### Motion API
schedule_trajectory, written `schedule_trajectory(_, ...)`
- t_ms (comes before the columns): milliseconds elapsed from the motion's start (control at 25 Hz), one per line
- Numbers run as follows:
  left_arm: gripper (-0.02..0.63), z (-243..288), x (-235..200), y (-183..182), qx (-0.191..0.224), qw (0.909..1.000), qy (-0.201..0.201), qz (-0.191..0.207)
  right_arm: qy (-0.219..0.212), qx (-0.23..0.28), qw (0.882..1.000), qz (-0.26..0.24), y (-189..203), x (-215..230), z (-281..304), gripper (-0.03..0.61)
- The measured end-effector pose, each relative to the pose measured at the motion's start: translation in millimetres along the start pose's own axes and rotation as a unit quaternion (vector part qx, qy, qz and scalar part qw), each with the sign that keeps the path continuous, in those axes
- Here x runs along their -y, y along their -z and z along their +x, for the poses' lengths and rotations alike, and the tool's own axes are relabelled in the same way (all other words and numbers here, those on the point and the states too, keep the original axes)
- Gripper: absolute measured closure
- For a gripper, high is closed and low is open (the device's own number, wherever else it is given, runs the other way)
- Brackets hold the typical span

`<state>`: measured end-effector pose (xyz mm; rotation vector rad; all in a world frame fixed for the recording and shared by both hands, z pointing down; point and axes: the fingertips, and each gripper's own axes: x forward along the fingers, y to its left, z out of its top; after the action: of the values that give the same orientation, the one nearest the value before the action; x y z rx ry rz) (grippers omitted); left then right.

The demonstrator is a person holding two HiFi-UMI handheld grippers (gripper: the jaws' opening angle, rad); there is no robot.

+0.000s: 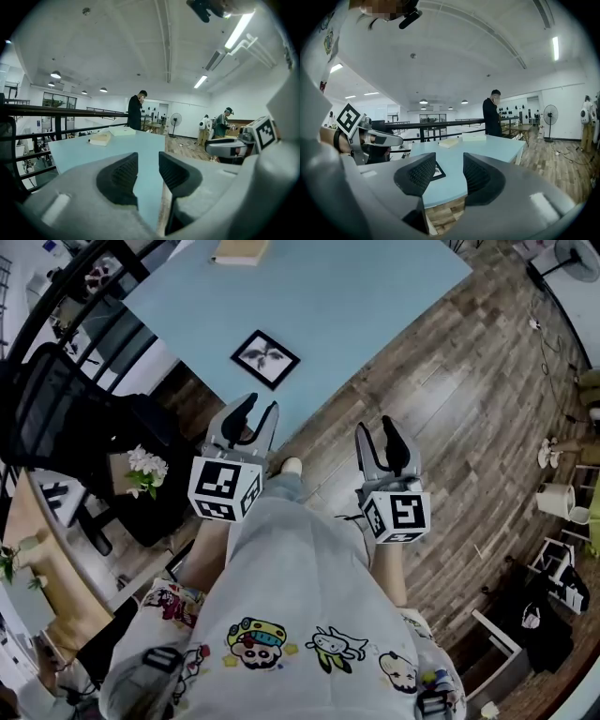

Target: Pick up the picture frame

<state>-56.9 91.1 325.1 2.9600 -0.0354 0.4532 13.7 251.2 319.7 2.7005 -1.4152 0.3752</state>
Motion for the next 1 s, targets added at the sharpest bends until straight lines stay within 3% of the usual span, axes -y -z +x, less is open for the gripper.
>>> schedule_trajectory(560,0.448,22,-74,-3,-0.003,0.9977,-0.055,-0.039,-0.068,-0.024,0.997,-0.023,-17,-18,93,0.388)
schedule_trajectory(800,0.433,29,-103,0,0.000,0.9896,-0.122,-0.077,-0.145,-0.042,0.987,-0.046,-25,-23,149,0.385)
schedule_trajectory(1000,0.426,35,-135,7,0.005,0.9746,-0.192,-0.115,-0.232,-0.061,0.968,-0.073,-28,-42,206,0.383)
